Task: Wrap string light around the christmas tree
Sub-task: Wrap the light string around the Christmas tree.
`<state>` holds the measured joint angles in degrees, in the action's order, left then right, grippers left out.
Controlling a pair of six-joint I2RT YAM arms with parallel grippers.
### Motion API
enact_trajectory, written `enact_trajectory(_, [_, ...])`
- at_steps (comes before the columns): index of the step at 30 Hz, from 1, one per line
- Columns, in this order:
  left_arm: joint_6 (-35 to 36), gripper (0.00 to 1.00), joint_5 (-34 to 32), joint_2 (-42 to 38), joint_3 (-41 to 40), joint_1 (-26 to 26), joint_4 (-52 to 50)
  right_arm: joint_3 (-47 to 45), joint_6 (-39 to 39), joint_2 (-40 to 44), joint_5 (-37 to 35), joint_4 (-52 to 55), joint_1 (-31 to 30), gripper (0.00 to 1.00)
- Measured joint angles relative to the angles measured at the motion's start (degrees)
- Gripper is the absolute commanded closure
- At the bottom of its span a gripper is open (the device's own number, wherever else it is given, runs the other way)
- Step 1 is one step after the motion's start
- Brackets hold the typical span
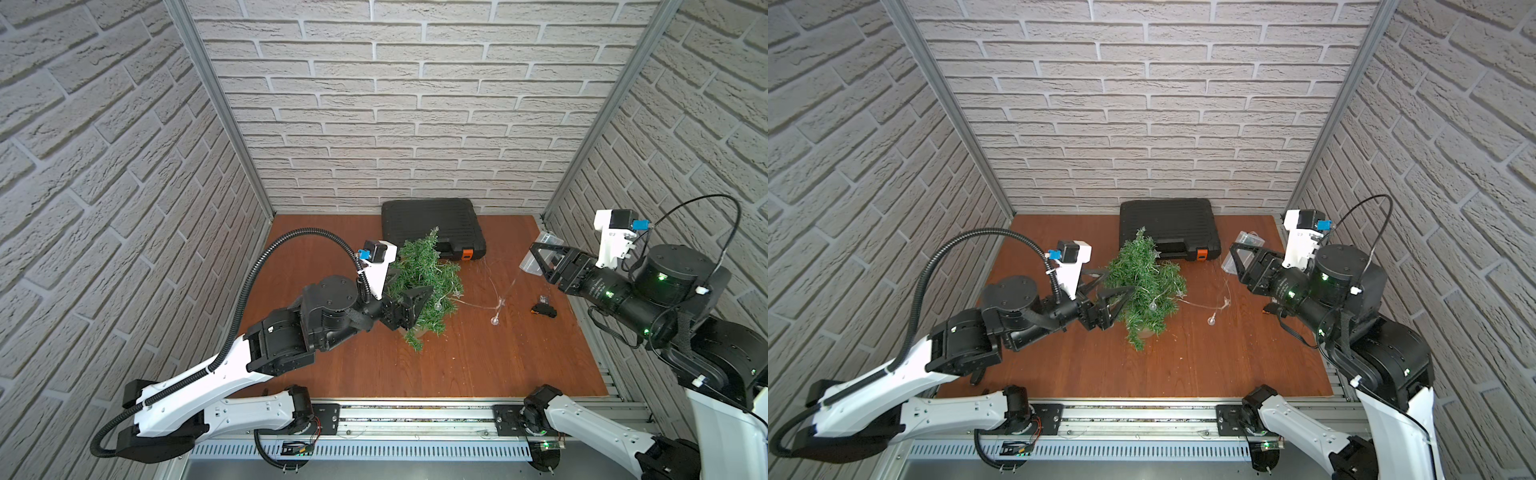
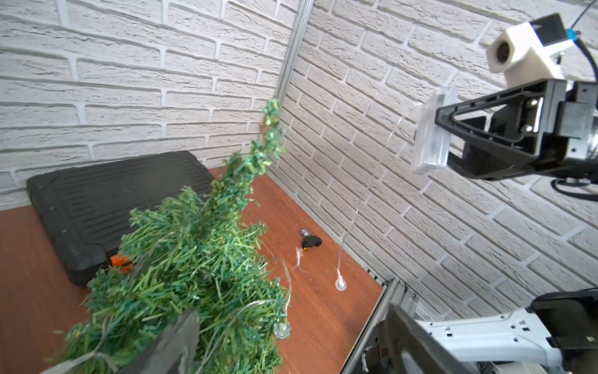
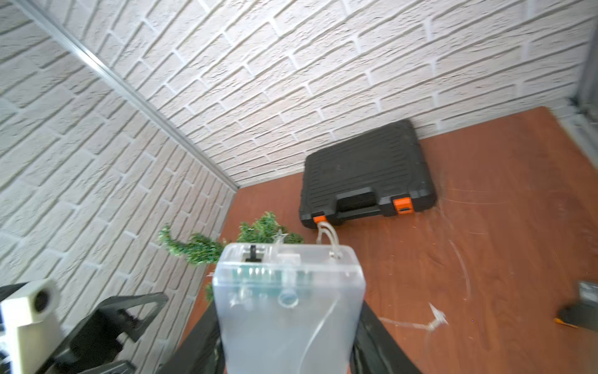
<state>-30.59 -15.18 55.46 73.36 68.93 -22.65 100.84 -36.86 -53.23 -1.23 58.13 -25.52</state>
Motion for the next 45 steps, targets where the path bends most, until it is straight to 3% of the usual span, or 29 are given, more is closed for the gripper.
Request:
enact_trajectory(10, [2.14, 0.09, 0.63, 1.07, 0.52, 1.03, 3.17, 0.20, -2.97, -2.36, 15.08, -11.56, -0.50, 0.60])
enact_trajectory(16, [2.58, 0.07, 0.46, 0.90, 0.52, 1.84, 5.11, 1.60, -4.04, -5.99, 17.86, -17.16, -2.97, 0.60])
enact_trajectory(21, [6.47, 0.06, -2.21, 2.25, 1.31, 4.66, 8.79, 2.21, -6.40, -9.27, 15.50, -18.23, -6.16, 0.60])
enact_trajectory(25, [13.49, 0.07, -7.17, 5.22, 2.14, 7.19, 13.90, 1.18, -9.79, -10.47, 11.21, -18.40, -10.08, 0.60])
enact_trajectory(32, [22.43, 0.09, -13.79, 8.04, 2.23, 8.04, 21.64, -1.22, -16.26, -10.27, 2.43, -18.51, -17.73, 0.60])
enact_trajectory(39, [25.66, 0.20, -14.88, 8.74, 2.23, 8.41, 27.89, -2.14, -19.91, -10.54, -4.09, -18.75, -22.75, 0.60])
enact_trajectory(45, [25.73, 0.37, -14.78, 9.53, 2.23, 8.57, 29.49, -2.60, -21.84, -10.84, -6.88, -20.52, -24.94, 0.60])
